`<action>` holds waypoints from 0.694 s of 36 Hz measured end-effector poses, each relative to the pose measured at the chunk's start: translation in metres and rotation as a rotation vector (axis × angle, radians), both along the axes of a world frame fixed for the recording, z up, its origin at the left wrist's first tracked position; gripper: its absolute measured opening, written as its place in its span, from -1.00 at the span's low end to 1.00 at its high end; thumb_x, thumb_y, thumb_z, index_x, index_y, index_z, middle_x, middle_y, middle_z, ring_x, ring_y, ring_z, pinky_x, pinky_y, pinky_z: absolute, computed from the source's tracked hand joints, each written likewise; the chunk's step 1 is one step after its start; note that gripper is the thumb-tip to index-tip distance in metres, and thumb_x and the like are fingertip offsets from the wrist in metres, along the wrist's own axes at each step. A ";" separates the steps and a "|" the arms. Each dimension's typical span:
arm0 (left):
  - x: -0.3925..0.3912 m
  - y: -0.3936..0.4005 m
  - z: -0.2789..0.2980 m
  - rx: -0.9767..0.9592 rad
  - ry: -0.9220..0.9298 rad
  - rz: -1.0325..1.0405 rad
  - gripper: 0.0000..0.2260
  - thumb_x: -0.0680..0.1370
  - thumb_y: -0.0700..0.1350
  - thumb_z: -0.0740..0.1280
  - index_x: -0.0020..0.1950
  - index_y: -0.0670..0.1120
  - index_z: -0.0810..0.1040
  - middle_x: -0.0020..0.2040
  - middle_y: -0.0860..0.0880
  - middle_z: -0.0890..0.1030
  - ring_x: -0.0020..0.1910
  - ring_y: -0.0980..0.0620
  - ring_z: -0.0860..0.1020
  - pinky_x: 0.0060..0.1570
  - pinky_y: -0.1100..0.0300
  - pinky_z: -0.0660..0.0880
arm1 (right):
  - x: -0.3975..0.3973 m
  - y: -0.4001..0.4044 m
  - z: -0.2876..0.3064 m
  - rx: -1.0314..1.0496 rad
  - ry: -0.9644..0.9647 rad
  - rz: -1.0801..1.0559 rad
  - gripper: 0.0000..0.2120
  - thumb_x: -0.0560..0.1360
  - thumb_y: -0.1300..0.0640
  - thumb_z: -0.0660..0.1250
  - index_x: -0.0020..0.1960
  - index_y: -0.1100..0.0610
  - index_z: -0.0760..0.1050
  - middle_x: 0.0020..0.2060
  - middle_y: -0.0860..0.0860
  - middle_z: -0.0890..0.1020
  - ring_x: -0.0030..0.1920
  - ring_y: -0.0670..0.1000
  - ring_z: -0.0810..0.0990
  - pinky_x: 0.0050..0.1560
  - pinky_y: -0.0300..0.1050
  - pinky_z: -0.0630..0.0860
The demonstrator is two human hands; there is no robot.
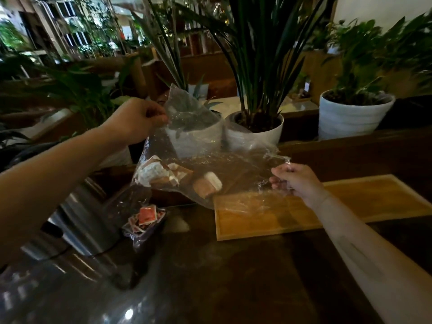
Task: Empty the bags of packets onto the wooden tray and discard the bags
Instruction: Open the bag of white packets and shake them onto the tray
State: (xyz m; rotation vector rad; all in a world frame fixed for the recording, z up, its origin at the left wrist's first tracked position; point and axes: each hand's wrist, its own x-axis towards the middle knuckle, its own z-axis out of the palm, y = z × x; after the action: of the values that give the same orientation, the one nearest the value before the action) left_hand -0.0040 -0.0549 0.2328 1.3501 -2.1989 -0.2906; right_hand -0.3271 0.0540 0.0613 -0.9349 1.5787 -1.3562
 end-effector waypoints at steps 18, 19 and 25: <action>-0.058 -0.003 0.026 0.176 0.134 -0.202 -0.80 0.56 -0.23 0.35 0.15 -0.06 0.63 -0.11 -0.04 0.61 -0.20 0.13 0.54 -0.24 0.30 0.51 | -0.010 0.001 -0.030 0.147 -0.127 -0.075 -0.85 0.50 0.17 0.43 0.04 0.19 0.60 -0.24 0.08 0.70 -0.30 0.01 0.64 -0.37 -0.16 0.56; -0.061 -0.003 0.027 0.169 0.162 -0.211 -0.83 0.54 -0.23 0.38 0.11 -0.06 0.64 -0.16 -0.03 0.61 -0.26 0.16 0.55 -0.29 0.32 0.53 | -0.010 0.001 -0.031 0.152 -0.134 -0.077 -0.85 0.50 0.17 0.42 0.04 0.19 0.59 -0.23 0.08 0.70 -0.31 -0.01 0.64 -0.37 -0.17 0.56; -0.074 -0.002 0.022 0.071 0.303 -0.217 -0.89 0.49 -0.18 0.45 -0.17 0.03 0.64 -0.25 0.06 0.63 -0.41 0.31 0.54 -0.39 0.45 0.48 | -0.013 0.004 -0.034 0.168 -0.164 -0.086 -0.88 0.51 0.19 0.41 0.04 0.18 0.58 -0.24 0.07 0.68 -0.33 -0.02 0.63 -0.34 -0.15 0.56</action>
State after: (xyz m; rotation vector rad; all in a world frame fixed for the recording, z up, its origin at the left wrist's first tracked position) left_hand -0.0781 -0.0566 0.2552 1.0244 -2.0924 -0.6163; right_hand -0.3401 0.0584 0.0271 -0.6442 1.5936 -1.3015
